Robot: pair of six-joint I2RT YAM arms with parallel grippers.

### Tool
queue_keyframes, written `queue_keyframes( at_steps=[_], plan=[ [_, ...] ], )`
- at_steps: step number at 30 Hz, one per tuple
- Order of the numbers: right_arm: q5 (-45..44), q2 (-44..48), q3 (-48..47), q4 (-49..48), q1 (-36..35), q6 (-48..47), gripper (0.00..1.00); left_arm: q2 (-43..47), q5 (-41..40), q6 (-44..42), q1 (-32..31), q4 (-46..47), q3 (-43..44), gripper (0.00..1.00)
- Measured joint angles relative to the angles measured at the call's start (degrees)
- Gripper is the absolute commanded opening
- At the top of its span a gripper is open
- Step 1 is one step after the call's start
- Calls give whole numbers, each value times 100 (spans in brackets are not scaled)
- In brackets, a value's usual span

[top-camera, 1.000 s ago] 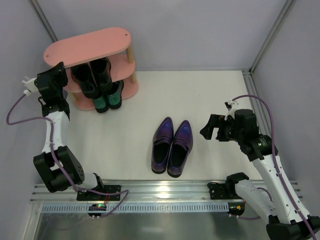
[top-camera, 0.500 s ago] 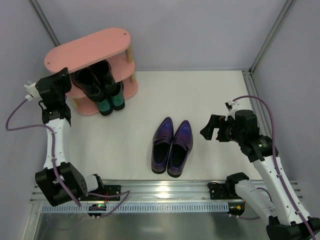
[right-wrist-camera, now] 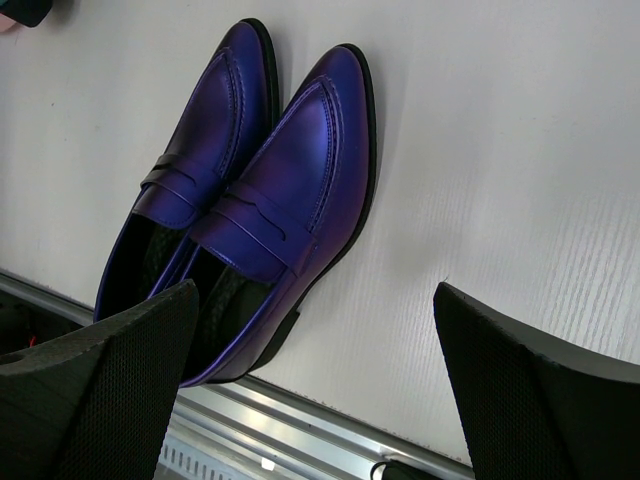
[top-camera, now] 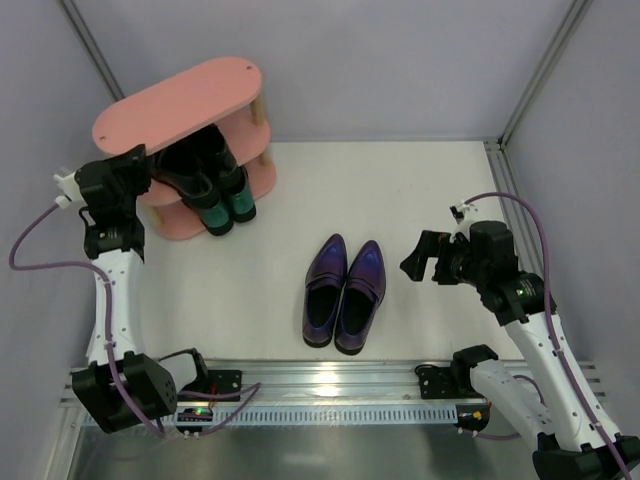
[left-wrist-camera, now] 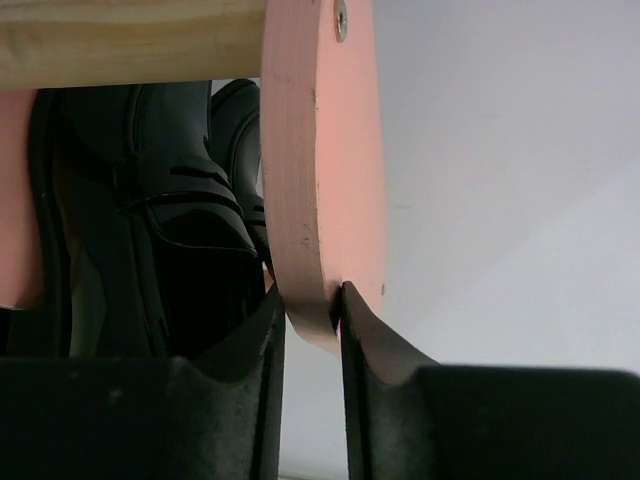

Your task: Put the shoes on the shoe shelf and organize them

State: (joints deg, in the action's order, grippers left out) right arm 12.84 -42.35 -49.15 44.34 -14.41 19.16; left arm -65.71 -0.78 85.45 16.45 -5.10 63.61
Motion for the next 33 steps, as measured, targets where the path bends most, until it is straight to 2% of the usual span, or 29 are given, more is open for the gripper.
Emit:
queue_keyframes(
  at_steps=[1,4,7,12,15,17,19,25,29,31,33],
  plan=[
    [2,2,7,0,0,0,100,52,13,-48,-13,-87,0,28],
    [2,11,13,-13,0,0,100,273,96,-313,-37,-260,-2,55],
    [0,11,20,-13,0,0,100,590,114,-505,-50,-258,11,68],
    [0,11,20,-13,0,0,100,763,221,-726,-61,-367,313,78],
    [-2,11,20,-13,0,0,100,780,389,-977,-188,-595,527,79],
    [-2,11,20,-13,0,0,100,850,557,-1274,-555,-793,636,77],
    [-7,11,20,-13,0,2,100,970,785,-1596,-1121,-916,638,76],
    [-435,44,20,37,0,96,97,1241,1038,-3045,-4162,-1414,197,75],
    [-793,170,4,127,0,282,97,586,380,-3757,-6262,-2011,2,75],
    [-942,243,-31,157,0,387,97,-35,-4,-3976,-7044,-2192,-15,74],
    [-1082,302,-81,210,0,457,98,-575,-304,-4107,-7486,-2361,-61,74]
  ],
)
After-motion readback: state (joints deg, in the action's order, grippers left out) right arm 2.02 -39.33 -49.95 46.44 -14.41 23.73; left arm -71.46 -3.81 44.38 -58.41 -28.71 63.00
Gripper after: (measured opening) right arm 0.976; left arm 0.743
